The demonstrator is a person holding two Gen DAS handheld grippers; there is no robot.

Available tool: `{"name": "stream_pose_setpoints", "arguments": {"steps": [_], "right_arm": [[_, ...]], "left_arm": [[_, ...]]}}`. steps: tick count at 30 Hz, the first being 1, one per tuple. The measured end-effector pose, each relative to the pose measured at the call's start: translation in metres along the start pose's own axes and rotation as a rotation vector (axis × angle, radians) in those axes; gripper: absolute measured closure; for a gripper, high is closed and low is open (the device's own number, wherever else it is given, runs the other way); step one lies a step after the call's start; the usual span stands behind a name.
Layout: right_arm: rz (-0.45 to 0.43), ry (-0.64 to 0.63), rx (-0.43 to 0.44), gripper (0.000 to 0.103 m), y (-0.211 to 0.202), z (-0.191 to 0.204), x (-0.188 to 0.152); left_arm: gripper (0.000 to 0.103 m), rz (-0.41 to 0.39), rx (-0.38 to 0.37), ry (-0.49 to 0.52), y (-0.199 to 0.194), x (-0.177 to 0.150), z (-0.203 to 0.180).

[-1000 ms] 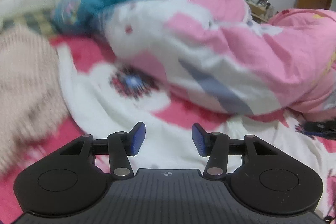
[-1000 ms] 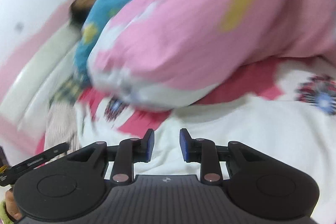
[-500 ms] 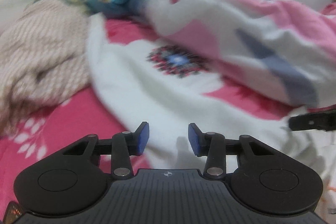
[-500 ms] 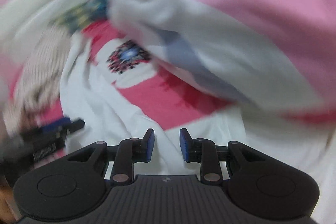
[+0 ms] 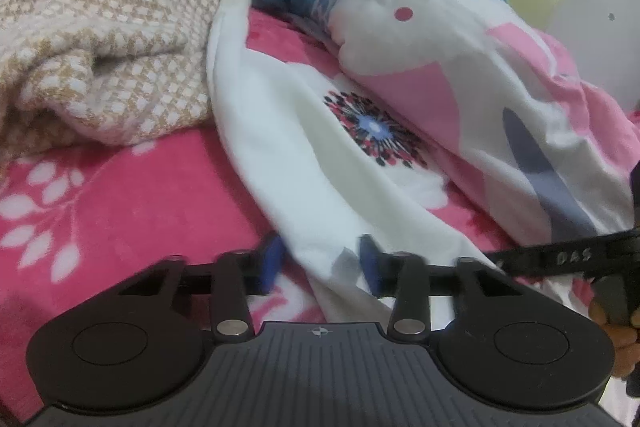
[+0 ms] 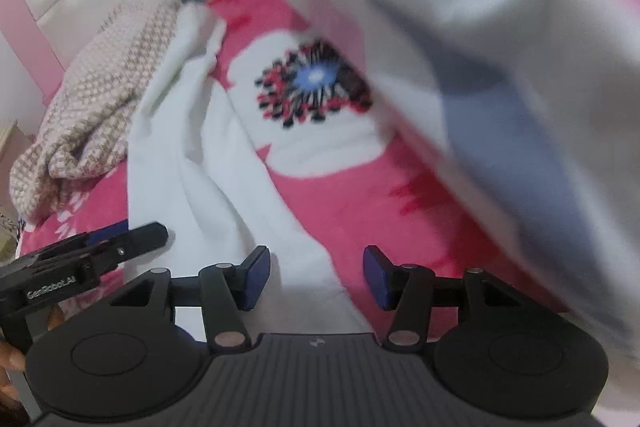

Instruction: Fold clothes

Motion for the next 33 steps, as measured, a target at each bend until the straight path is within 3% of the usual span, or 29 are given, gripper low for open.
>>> {"name": "stream_pose_setpoints", "arguments": {"steps": [1,2,3,4,9,15,21,28,30,33], "right_arm": [[0.012,-0.007,0.004,0.058,0.005,0.002,0.000],[0.020,-0.017,0.003,0.083,0.009,0.003,0.001],[0.012,-0.036,-0.016,0.097,0.008,0.006,0.001],[-0.004,-0.044,-0.022,0.099,0.006,0.008,0.002],[-0.155,-0.095,-0.093,0.100,-0.013,0.024,0.018],[-0.326,-0.161,-0.087,0.100,-0.024,0.045,0.050],[-0.318,-0.179,-0.120,0.101,0.021,0.042,0.064],[-0.294,-0.130,-0.112,0.100,0.056,0.034,0.071],[-0.302,-0.067,-0.097,0.096,0.046,0.028,0.077],[-0.334,0.031,-0.076,0.082,0.024,0.017,0.083]], "left_arm": [[0.084,-0.002,-0.002,-0.004,0.002,0.000,0.001],[0.090,-0.003,-0.004,-0.009,0.003,0.000,0.002],[0.095,-0.006,-0.015,-0.020,0.004,0.001,0.003],[0.096,-0.008,-0.025,-0.032,0.004,0.001,0.004],[0.100,-0.052,-0.008,-0.068,0.001,0.004,0.008],[0.100,-0.120,0.057,-0.097,-0.006,0.009,0.014],[0.100,-0.188,0.121,-0.125,-0.012,0.013,0.020],[0.098,-0.146,0.159,-0.155,-0.005,0.011,0.029],[0.095,-0.142,0.160,-0.165,-0.005,0.011,0.030],[0.091,-0.140,0.125,-0.200,-0.008,0.011,0.034]]}}
Point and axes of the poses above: each gripper's, at about its wrist camera, not at the fingertips, and y roughly the way its jaws point, z to its left, x to its top, the point moved 6 cm from there along y, roughly the way its jaws point, and after that the axes turned 12 degrees about z, right-handed, at the moved point
